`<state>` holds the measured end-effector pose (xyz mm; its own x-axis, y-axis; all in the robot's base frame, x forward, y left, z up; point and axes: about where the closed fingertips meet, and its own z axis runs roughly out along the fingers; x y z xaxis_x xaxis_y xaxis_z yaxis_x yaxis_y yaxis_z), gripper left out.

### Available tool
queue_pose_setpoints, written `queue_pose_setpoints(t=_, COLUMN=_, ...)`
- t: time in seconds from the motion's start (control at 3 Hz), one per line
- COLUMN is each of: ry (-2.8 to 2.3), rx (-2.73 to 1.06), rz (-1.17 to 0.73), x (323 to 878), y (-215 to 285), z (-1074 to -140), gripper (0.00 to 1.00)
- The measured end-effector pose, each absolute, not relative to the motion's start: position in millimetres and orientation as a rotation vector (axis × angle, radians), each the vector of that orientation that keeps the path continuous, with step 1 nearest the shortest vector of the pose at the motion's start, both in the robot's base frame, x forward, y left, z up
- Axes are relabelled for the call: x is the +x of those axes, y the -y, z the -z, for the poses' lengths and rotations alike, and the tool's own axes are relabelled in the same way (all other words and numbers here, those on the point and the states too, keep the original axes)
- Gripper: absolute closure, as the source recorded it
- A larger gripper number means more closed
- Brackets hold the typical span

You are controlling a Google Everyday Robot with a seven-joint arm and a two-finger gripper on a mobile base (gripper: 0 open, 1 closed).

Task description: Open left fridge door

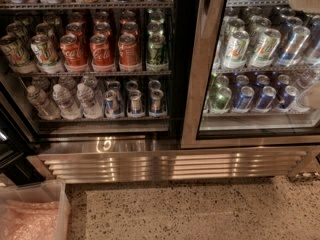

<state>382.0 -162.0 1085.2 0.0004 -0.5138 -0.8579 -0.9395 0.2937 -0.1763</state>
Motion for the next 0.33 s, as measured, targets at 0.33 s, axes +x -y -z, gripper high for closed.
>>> queue_pose_setpoints(t=0.33, ry=-1.647, rx=-1.348, rz=-0.584, x=382.0, y=162.0, z=-1085.2, gripper=0.0)
